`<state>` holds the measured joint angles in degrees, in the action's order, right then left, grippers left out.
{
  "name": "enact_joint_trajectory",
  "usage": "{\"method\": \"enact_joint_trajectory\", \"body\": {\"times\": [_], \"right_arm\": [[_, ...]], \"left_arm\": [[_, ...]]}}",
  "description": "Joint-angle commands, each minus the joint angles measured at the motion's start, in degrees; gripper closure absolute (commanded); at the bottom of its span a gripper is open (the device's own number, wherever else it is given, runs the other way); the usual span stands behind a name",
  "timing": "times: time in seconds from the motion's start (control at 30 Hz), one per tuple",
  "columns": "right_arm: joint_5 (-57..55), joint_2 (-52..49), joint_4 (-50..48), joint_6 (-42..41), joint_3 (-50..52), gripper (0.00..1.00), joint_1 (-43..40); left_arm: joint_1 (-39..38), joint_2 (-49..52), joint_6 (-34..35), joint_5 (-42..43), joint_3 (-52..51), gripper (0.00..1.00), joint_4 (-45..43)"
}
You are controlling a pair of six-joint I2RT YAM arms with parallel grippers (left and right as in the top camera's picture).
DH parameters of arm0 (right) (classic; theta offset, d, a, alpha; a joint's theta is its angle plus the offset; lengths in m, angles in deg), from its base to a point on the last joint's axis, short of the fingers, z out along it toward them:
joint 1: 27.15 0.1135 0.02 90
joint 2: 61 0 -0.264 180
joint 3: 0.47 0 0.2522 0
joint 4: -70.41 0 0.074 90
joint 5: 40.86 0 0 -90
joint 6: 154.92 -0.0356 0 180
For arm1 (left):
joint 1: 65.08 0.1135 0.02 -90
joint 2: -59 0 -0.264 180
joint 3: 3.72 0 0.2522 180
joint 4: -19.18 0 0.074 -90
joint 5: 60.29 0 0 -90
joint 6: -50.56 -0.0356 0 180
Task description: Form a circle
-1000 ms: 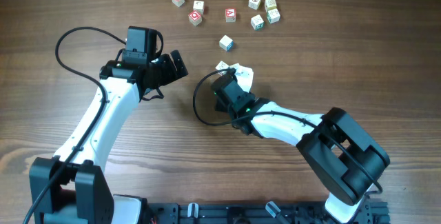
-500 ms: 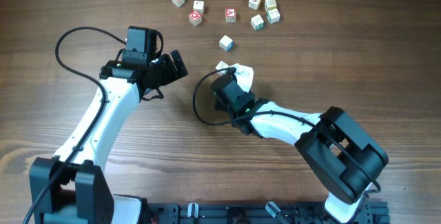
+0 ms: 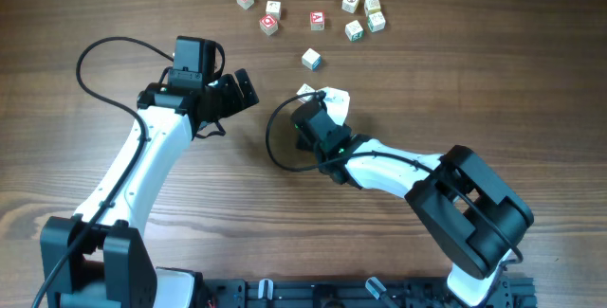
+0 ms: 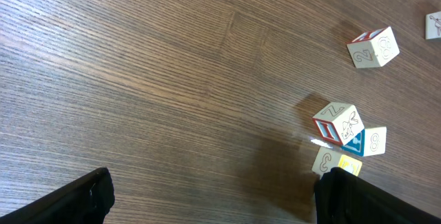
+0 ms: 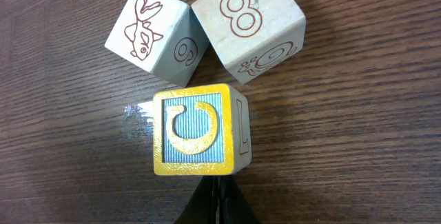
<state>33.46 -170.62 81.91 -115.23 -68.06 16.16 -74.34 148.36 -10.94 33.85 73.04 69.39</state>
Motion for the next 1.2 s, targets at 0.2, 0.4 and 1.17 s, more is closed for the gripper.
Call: {"method": "enact_joint_trajectory", "body": {"times": [0.2,0.4,1.17], "right_arm": [[-1.2,-1.6,-0.2,-0.5,0.4,0.95,-0.3],[-1.0,-1.5,-0.2,0.5,0.4,0.95,-0.3],[20.0,11.2,1.7,12.3,2.8,0.96,-25.5]], "left_arm": [[0.2,-0.1,-1.1,-0.6,-0.1,0.0,0.0],[0.2,-0.1,-1.1,-0.6,-0.1,0.0,0.0],[0.2,-0.1,-1.1,-0.6,-0.1,0.0,0.0]]}}
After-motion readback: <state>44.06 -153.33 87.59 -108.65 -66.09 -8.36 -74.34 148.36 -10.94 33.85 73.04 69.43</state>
